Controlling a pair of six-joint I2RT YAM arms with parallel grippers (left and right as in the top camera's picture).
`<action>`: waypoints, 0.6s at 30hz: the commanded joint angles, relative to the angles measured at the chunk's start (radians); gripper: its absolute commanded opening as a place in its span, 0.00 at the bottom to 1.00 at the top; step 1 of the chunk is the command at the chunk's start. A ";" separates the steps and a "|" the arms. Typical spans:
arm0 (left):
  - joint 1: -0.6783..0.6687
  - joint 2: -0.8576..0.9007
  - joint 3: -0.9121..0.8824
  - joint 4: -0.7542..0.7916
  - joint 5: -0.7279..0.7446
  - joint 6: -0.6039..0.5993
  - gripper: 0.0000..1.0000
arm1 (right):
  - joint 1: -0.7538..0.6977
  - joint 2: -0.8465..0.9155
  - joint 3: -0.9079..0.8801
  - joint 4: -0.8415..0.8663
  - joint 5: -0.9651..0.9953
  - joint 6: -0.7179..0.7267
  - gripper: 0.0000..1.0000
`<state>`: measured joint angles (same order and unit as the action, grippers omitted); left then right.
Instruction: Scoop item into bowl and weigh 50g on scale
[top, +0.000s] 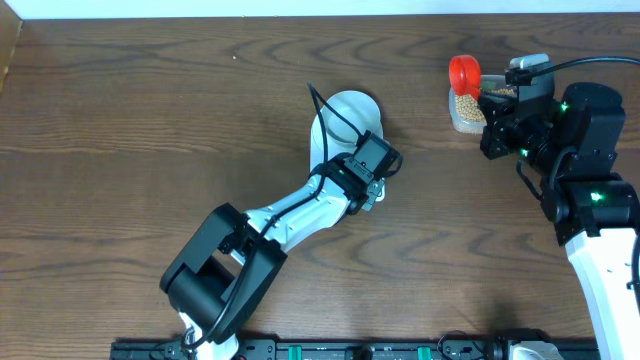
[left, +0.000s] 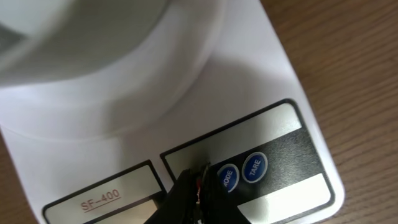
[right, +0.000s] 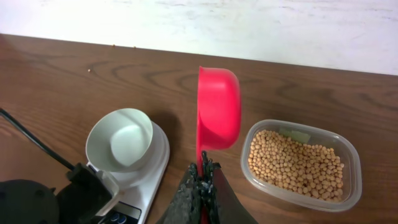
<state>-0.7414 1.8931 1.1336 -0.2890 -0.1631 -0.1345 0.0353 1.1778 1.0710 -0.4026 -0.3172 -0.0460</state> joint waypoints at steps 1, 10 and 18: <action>0.002 0.010 -0.017 0.000 -0.003 -0.013 0.07 | -0.006 0.000 0.023 0.003 0.001 -0.015 0.01; 0.015 0.022 -0.017 0.000 -0.002 -0.013 0.07 | -0.006 0.000 0.023 0.003 0.001 -0.015 0.01; 0.016 0.038 -0.017 -0.001 -0.002 -0.013 0.06 | -0.006 0.000 0.023 0.003 0.001 -0.015 0.01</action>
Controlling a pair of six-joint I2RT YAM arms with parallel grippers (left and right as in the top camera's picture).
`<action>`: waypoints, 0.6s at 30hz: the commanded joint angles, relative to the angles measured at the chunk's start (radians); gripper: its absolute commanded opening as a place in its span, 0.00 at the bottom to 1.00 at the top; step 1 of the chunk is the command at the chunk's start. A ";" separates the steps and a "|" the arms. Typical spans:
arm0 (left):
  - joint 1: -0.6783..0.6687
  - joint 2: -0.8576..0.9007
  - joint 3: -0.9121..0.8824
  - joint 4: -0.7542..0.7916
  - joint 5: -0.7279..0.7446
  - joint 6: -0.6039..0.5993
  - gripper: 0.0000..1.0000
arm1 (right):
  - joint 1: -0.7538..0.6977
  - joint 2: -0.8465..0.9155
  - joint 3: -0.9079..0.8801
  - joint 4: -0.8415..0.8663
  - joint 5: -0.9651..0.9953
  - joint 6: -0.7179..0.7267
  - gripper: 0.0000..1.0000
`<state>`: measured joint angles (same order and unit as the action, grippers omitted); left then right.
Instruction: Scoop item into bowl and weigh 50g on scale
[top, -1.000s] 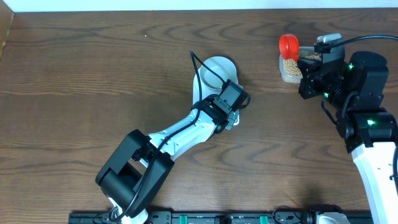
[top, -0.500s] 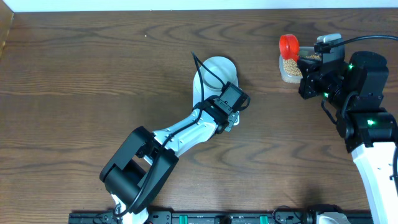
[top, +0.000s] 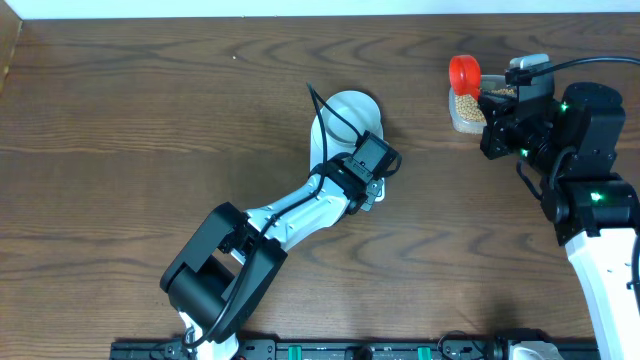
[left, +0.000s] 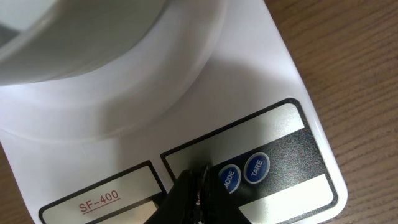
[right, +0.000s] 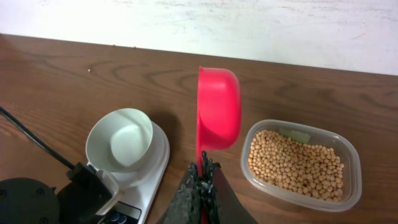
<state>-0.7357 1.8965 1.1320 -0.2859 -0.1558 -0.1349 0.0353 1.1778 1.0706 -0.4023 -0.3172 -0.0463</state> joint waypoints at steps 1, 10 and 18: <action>0.011 0.035 -0.016 -0.004 -0.010 -0.013 0.07 | -0.006 0.000 0.023 0.003 0.001 -0.014 0.01; 0.013 0.039 -0.016 -0.067 -0.014 -0.011 0.07 | -0.006 0.000 0.023 0.003 0.001 -0.014 0.01; 0.013 0.039 -0.016 -0.060 -0.014 -0.012 0.07 | -0.006 0.000 0.023 0.003 0.001 -0.014 0.01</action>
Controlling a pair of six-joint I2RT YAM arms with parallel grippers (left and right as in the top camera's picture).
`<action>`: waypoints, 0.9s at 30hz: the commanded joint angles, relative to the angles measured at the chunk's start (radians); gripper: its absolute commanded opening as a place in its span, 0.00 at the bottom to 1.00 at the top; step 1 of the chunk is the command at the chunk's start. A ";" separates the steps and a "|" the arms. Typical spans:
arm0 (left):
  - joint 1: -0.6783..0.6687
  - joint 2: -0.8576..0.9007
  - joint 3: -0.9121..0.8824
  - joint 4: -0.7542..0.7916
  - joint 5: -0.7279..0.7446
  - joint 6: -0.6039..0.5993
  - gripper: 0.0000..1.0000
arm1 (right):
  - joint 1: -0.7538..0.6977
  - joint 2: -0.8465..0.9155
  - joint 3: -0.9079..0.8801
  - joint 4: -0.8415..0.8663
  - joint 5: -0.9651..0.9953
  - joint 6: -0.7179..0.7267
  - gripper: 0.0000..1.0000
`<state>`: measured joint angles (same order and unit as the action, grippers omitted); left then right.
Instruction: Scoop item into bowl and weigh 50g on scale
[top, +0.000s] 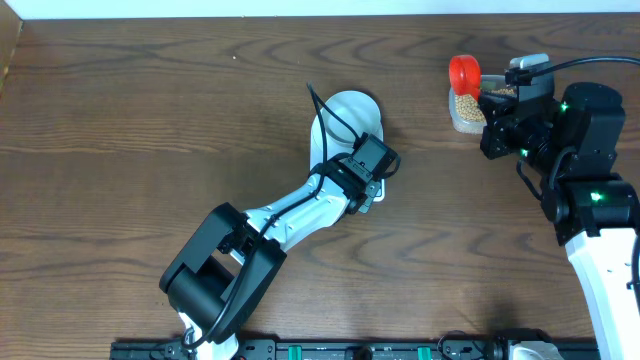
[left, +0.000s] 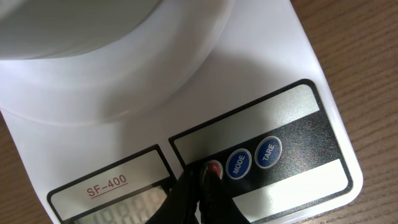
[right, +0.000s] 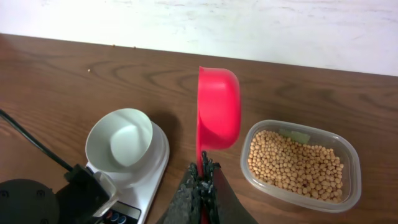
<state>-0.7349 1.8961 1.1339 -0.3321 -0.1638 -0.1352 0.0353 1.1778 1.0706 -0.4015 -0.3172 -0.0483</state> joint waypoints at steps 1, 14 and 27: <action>0.012 0.040 -0.018 -0.012 -0.005 -0.011 0.07 | -0.006 0.000 0.023 0.003 0.001 -0.013 0.01; 0.011 -0.334 0.011 -0.001 -0.005 0.010 0.07 | -0.006 0.000 0.023 0.006 0.001 -0.013 0.01; 0.012 -0.668 0.011 -0.253 -0.005 0.168 0.07 | -0.006 0.000 0.023 0.013 -0.146 -0.197 0.01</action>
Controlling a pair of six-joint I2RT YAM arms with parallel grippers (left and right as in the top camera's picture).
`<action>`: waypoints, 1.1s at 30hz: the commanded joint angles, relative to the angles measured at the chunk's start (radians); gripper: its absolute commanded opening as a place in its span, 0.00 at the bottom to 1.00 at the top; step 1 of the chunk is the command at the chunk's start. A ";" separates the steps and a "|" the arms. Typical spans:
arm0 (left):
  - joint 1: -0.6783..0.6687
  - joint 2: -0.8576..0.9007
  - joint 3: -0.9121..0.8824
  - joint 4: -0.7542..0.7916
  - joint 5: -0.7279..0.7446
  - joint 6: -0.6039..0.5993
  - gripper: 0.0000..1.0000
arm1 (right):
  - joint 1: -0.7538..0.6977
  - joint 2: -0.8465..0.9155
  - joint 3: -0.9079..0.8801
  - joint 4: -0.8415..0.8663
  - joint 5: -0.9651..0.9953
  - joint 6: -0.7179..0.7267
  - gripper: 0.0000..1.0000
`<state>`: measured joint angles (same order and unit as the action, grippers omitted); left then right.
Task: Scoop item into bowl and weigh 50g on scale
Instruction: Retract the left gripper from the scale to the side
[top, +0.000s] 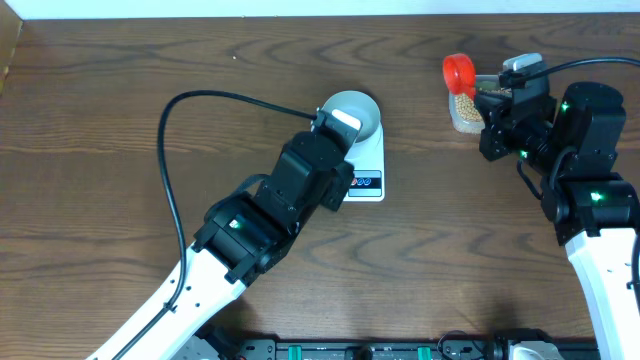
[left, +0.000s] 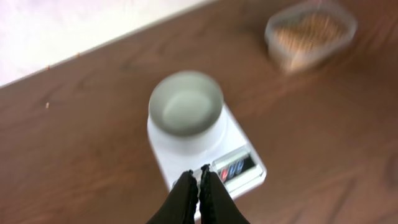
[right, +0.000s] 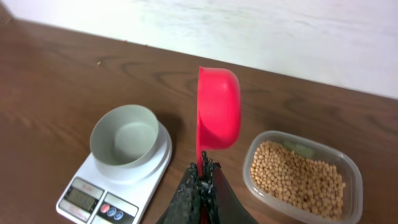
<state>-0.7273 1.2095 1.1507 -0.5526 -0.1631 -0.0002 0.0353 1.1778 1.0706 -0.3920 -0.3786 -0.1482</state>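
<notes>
An empty pale bowl (top: 352, 112) stands on the white scale (top: 368, 160); both also show in the left wrist view, bowl (left: 185, 111) and scale (left: 247, 177). My left gripper (left: 199, 173) is shut on nothing and hangs high above the scale's near edge. The right gripper (right: 203, 165) is shut on the handle of a red scoop (right: 217, 112). It holds the scoop tipped on its side and empty, between the bowl (right: 125, 137) and a clear tub of beans (right: 301, 171).
The scale's panel has a red and two blue buttons (right: 109, 213) beside its display (right: 79, 197). The bean tub (top: 465, 112) sits at the table's far right, near the back edge. A black cable (top: 175, 110) loops over the table left of the scale.
My left gripper was down on the scale's panel at the red button. It is now raised well above and back from the scale, still shut. The scoop in my right gripper has shifted slightly left.
My shut left fingertips first rested on the scale's panel, covering the spot left of the MODE button. Later the red button showed at their tips. Now the left arm is lifted away. My right gripper held the scoop up beside the bean tub throughout.
</notes>
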 joint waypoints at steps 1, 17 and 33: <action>0.004 0.022 -0.006 -0.045 -0.006 0.033 0.07 | -0.006 0.000 0.023 0.005 -0.123 -0.113 0.01; 0.039 -0.008 -0.005 -0.148 -0.005 -0.084 0.07 | -0.006 0.002 0.205 -0.088 -0.354 0.230 0.01; 0.492 0.006 0.004 -0.326 0.564 0.283 0.07 | -0.017 0.092 0.282 -0.221 -0.360 0.059 0.01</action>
<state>-0.2634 1.2091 1.1500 -0.8509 0.2314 0.1390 0.0235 1.2789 1.3304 -0.6037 -0.7254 0.0051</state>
